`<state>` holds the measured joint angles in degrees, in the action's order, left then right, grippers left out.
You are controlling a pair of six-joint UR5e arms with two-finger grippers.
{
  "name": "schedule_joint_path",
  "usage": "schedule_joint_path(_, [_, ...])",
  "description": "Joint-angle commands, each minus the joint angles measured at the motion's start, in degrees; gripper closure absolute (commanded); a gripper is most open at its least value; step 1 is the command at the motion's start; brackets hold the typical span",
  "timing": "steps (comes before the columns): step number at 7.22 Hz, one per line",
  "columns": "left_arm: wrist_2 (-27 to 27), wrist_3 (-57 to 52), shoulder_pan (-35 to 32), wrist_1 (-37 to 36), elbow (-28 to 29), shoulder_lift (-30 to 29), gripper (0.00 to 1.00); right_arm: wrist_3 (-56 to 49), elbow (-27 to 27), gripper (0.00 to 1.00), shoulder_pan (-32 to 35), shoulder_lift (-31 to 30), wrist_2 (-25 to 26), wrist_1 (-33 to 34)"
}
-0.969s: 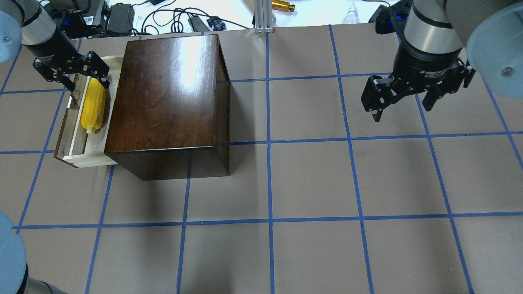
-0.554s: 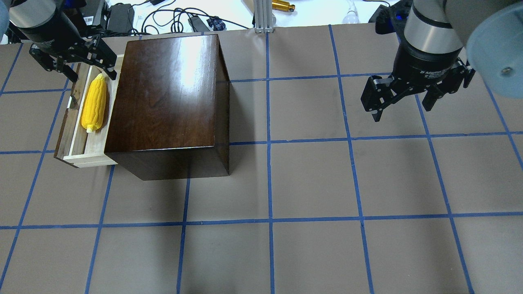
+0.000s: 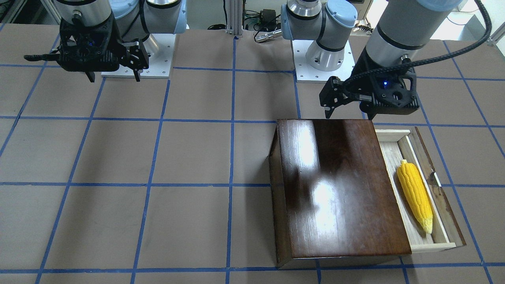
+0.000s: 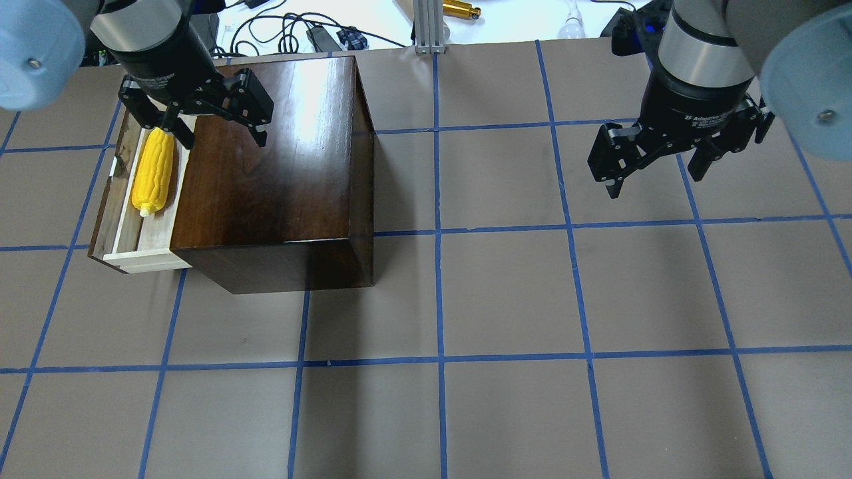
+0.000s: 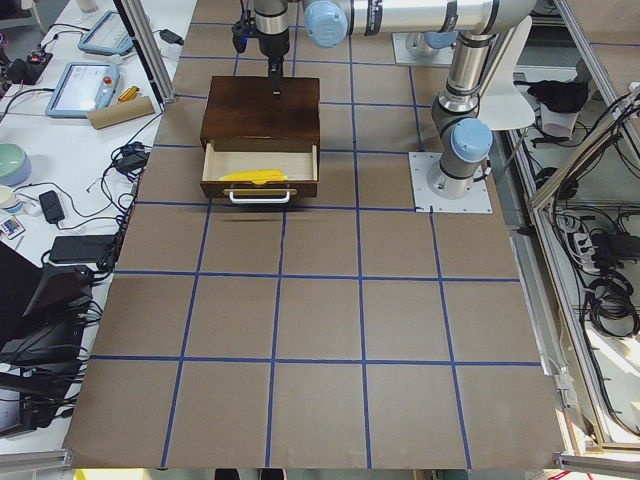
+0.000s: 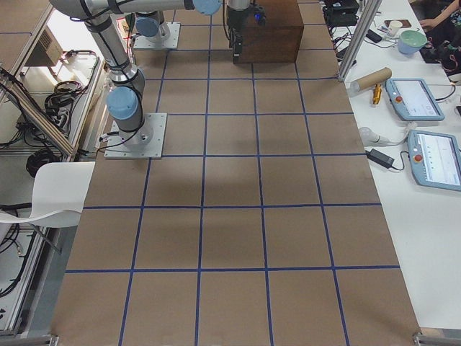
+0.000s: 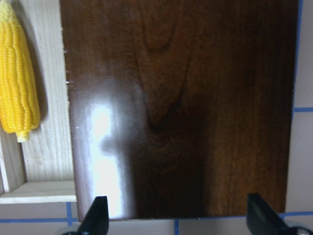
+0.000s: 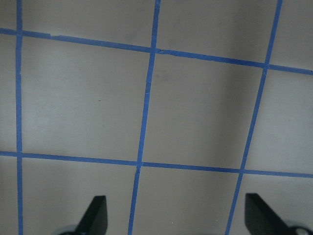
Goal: Open drawer and put corn inside
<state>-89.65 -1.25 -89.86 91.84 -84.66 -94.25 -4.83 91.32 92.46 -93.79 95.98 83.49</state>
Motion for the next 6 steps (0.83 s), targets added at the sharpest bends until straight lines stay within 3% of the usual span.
schedule_joint_path(1, [0.5,0.5,-0.8,-0.4,-1.4,1.3,0.0,0.0,0.0,0.0,0.0,0.0,0.0,0.0])
schedule_joint_path(6, [0.5,0.5,-0.7,-0.4,-1.6,1.9,0.0,0.0,0.0,0.0,0.0,0.0,0.1,0.0])
